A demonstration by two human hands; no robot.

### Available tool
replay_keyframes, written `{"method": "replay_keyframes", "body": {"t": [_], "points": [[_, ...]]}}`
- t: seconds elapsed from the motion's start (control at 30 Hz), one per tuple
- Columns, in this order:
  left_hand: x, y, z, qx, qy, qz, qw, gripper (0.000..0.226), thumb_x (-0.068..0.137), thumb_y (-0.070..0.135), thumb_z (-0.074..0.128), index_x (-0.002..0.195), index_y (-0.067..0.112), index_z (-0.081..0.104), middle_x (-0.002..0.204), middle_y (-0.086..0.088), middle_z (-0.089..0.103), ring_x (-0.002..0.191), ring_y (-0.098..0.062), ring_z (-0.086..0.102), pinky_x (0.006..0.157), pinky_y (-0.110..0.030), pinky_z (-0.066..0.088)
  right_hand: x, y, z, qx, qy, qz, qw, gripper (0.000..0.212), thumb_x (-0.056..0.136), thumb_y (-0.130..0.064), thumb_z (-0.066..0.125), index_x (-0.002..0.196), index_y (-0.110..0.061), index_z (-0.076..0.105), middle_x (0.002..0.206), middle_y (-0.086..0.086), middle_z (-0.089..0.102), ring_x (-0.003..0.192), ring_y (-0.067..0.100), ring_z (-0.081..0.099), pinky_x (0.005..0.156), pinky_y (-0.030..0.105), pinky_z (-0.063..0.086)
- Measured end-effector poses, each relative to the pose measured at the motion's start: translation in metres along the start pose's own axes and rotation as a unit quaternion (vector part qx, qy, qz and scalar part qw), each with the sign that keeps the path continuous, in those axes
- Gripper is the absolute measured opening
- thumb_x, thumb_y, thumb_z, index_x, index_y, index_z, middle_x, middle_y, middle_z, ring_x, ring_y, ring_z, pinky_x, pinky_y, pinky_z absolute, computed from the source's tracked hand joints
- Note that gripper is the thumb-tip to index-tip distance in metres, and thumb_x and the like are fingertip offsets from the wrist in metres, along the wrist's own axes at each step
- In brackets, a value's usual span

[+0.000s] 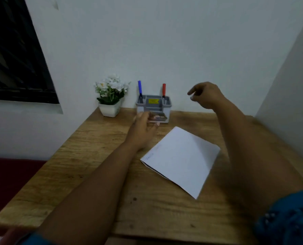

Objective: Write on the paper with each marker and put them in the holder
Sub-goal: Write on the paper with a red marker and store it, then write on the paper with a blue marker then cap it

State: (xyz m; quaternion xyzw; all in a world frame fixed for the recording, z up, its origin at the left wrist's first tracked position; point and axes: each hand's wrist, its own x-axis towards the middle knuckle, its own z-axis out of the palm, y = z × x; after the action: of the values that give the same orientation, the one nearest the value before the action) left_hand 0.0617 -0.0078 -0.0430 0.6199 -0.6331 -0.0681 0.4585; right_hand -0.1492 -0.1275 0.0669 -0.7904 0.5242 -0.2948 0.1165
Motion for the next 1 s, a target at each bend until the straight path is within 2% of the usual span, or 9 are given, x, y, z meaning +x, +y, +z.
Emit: {"method": "replay_keyframes", "body": {"t": [0.1,0.2,0.33,0.53,0.67,0.73,0.8,0.9,1.0], "points": [[-0.007,0.015,0.008,0.028,0.003,0.04,0.999,0.016,0.092,0.025,0.06,0.101,0.011,0.063,0.11,-0.008,0.057,0.111,-0.023,0.048,0.086,-0.027,0.037,-0.045,0.035,-0.026,-0.161,-0.09,0.08,0.98,0.017,0.084,-0.008,0.072,0.1,-0.012,0.077,0.101,0.009,0.072,0.082,0.016,0.064,0.074,0.022,0.047],[-0.013,0.04,0.023,0.033,-0.014,0.06,0.998,0.02,0.092,0.027,0.06,0.096,0.008,0.064,0.106,-0.007,0.059,0.11,-0.024,0.047,0.084,-0.03,0.037,-0.081,0.065,-0.027,-0.273,-0.096,0.139,0.947,0.02,0.089,-0.012,0.065,0.106,-0.007,0.073,0.11,0.011,0.07,0.099,0.026,0.066,0.083,0.027,0.051],[-0.024,0.062,0.036,0.016,-0.003,0.093,0.996,0.022,0.092,0.037,0.059,0.088,0.016,0.062,0.099,0.002,0.056,0.104,-0.019,0.046,0.079,-0.03,0.037,-0.11,0.088,-0.008,-0.269,-0.035,0.184,0.945,0.009,0.089,-0.005,0.059,0.08,-0.008,0.06,0.102,0.013,0.068,0.085,0.025,0.06,0.07,0.029,0.045],[-0.026,0.053,0.031,0.02,0.001,0.082,0.996,0.032,0.092,0.041,0.057,0.096,0.011,0.065,0.103,-0.002,0.059,0.102,-0.015,0.048,0.079,-0.028,0.037,-0.117,0.094,0.008,-0.193,-0.037,0.207,0.958,0.008,0.092,-0.005,0.055,0.085,-0.006,0.059,0.105,0.015,0.066,0.087,0.025,0.058,0.071,0.03,0.044],[-0.02,0.049,0.023,-0.035,0.001,0.032,0.999,0.026,0.092,0.031,0.06,0.101,0.007,0.066,0.095,-0.003,0.065,0.085,-0.016,0.059,0.07,-0.026,0.045,-0.115,0.068,0.014,-0.047,-0.05,0.158,0.985,0.021,0.094,-0.018,0.058,0.102,0.0,0.066,0.105,0.018,0.068,0.09,0.028,0.064,0.07,0.032,0.045],[-0.022,0.058,0.024,-0.149,-0.024,-0.042,0.988,0.023,0.094,0.028,0.059,0.105,0.008,0.063,0.088,0.0,0.068,0.074,-0.012,0.065,0.062,-0.025,0.049,-0.119,0.044,0.02,0.102,-0.058,0.111,0.987,0.027,0.101,-0.027,0.05,0.119,-0.009,0.061,0.111,0.009,0.064,0.089,0.026,0.067,0.074,0.034,0.052],[-0.024,0.067,0.027,-0.272,-0.046,-0.118,0.954,0.026,0.097,0.031,0.054,0.108,0.009,0.062,0.085,0.0,0.07,0.062,-0.01,0.065,0.055,-0.021,0.049,-0.126,0.018,0.025,0.199,-0.07,0.047,0.976,0.03,0.104,-0.033,0.043,0.127,-0.017,0.055,0.112,0.002,0.059,0.075,0.019,0.067,0.062,0.026,0.054],[-0.023,0.069,0.024,-0.34,-0.051,-0.17,0.924,0.026,0.097,0.032,0.053,0.103,0.01,0.065,0.075,-0.001,0.069,0.058,-0.01,0.059,0.054,-0.018,0.048,-0.132,-0.002,0.036,0.119,-0.094,-0.083,0.985,0.033,0.103,-0.031,0.047,0.133,-0.021,0.055,0.107,0.0,0.062,0.067,0.012,0.06,0.056,0.013,0.042],[-0.022,0.057,0.019,-0.334,-0.059,-0.175,0.924,0.019,0.092,0.016,0.062,0.105,0.003,0.066,0.073,-0.001,0.066,0.057,-0.005,0.059,0.058,-0.016,0.049,-0.135,-0.005,0.044,0.08,-0.12,-0.128,0.981,0.032,0.102,-0.02,0.051,0.133,-0.015,0.055,0.101,0.001,0.064,0.076,0.012,0.058,0.062,0.017,0.039]]}}
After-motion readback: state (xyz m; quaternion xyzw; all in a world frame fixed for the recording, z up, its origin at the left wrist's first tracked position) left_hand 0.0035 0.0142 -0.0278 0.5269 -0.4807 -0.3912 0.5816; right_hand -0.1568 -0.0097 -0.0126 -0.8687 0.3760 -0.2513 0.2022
